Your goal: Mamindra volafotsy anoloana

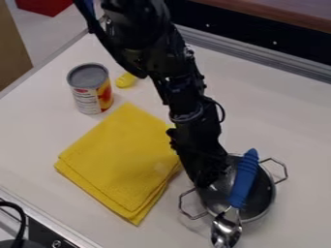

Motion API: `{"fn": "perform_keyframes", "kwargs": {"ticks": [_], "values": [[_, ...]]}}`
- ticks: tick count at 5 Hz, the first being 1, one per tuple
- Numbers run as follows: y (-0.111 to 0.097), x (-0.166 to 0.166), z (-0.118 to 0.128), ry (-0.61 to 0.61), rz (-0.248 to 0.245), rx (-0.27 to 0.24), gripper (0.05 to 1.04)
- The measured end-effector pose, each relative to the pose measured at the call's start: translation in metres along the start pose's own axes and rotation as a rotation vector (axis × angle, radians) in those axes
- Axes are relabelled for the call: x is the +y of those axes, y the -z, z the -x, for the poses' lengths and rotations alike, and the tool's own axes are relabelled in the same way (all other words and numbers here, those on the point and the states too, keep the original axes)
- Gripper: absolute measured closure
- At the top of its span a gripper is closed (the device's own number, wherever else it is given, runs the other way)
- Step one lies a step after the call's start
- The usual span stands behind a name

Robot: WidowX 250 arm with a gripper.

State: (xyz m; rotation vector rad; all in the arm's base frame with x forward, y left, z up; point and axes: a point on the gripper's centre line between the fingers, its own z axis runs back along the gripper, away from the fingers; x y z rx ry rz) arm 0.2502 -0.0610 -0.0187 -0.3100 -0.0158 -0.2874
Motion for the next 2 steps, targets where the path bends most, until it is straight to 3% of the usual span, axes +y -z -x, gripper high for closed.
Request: {"fn": "perform_keyframes", "kwargs": {"ticks": [1, 2], "values": [[-0.0011, -0.0003, -0.0012, 0.003, 0.003, 0.007, 1.01], [-0.0025, -0.0018, -0.0021, 0.008, 0.019, 0.037, 1.026]]}}
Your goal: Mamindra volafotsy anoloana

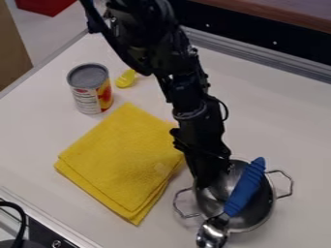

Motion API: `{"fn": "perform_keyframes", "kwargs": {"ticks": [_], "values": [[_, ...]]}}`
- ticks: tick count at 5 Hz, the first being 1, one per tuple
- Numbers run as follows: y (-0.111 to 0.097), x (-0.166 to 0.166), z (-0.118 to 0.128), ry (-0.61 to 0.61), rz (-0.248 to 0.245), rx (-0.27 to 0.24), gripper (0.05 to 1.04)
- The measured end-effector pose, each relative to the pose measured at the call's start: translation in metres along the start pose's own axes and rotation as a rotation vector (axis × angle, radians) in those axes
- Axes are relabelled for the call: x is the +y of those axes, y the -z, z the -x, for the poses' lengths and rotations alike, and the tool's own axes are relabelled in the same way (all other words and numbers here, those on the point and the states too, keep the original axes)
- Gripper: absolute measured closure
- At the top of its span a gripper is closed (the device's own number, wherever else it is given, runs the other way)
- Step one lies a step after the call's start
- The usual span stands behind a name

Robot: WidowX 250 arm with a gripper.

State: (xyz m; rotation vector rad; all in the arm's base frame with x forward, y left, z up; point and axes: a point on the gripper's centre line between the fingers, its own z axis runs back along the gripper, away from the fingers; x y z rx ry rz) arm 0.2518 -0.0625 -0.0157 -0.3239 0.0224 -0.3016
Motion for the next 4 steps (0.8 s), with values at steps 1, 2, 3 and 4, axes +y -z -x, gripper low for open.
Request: {"fn": "perform_keyframes", "kwargs": {"ticks": [1, 2, 3, 4], "values": [[-0.004, 0.003, 0.0, -0.029, -0.003, 0.018, 1.026], [-0.013, 0.004, -0.008, -0.072, 0.005, 0.03, 1.027], [-0.016, 0.007, -0.015, -0.112, 0.008, 0.057, 1.027], [-0.025, 0.01, -0.027, -0.125, 0.012, 0.049, 1.027]]}}
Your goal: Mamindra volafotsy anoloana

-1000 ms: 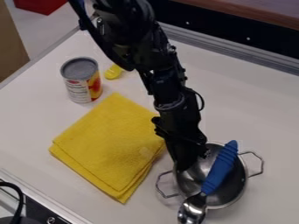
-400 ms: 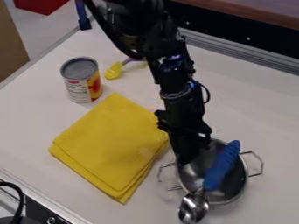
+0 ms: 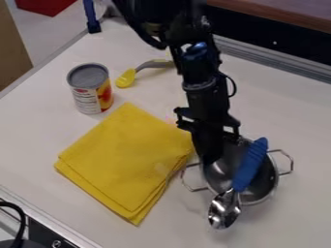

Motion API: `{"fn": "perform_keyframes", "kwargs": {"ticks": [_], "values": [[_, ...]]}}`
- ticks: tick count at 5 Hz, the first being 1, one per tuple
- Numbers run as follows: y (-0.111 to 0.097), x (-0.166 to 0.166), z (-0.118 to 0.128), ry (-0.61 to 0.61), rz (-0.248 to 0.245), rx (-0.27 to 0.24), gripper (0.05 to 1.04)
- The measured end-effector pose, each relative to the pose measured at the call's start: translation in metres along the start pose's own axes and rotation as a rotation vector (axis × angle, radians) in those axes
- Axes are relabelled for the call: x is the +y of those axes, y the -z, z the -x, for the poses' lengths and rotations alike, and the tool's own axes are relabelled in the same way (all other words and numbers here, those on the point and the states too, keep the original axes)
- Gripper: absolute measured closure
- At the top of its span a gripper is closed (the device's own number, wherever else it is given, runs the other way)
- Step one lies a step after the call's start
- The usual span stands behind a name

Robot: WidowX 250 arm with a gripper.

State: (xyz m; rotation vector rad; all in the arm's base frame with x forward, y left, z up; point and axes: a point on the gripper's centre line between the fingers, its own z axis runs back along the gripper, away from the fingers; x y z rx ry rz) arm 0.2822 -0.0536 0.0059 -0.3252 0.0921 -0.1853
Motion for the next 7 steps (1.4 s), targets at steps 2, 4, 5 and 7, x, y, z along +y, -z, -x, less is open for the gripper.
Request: {"fn": "perform_keyframes", "kwargs": {"ticks": [2, 4, 5, 7], "values": [[-0.019, 0.025, -0.036, -0.181, 0.028, -0.018, 1.027], [-0.029, 0.052, -0.058, -0.275, 0.048, -0.037, 1.027], [-0.029, 0.067, -0.068, -0.298, 0.072, -0.046, 1.027], [-0.032, 0.09, -0.085, -0.327, 0.101, -0.09, 1.027]]}}
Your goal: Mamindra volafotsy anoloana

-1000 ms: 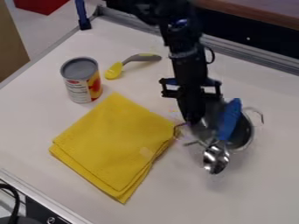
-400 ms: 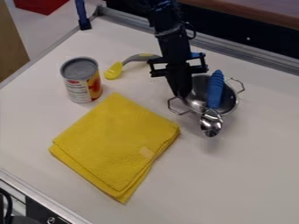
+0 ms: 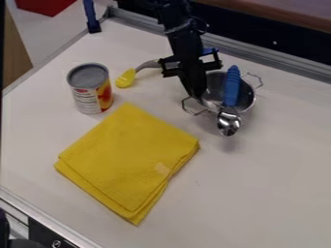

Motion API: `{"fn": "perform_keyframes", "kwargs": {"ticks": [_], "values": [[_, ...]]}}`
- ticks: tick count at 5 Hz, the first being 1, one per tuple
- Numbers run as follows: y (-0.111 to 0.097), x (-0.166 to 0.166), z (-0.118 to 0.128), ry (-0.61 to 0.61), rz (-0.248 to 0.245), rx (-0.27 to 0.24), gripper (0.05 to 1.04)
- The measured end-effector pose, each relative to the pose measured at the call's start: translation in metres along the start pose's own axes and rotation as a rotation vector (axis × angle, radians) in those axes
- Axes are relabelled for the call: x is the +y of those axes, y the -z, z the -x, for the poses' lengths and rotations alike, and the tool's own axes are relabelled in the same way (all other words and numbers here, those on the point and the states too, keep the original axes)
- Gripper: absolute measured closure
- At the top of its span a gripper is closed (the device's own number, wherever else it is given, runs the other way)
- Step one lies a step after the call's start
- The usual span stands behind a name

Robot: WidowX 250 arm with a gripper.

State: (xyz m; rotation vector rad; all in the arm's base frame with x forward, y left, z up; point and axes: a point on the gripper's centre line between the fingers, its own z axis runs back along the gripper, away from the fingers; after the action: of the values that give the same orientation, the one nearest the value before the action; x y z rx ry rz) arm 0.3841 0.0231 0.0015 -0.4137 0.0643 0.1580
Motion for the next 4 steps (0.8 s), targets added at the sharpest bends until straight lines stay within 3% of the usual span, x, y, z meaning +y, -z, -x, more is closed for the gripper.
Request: {"fn": "perform_keyframes", "kwargs": {"ticks": [1, 4], "values": [[-0.002, 0.002, -0.01, -0.016, 0.008, -0.02, 1.027], [-0.002, 0.012, -0.022, -0.035, 0.003, -0.02, 1.027]]}}
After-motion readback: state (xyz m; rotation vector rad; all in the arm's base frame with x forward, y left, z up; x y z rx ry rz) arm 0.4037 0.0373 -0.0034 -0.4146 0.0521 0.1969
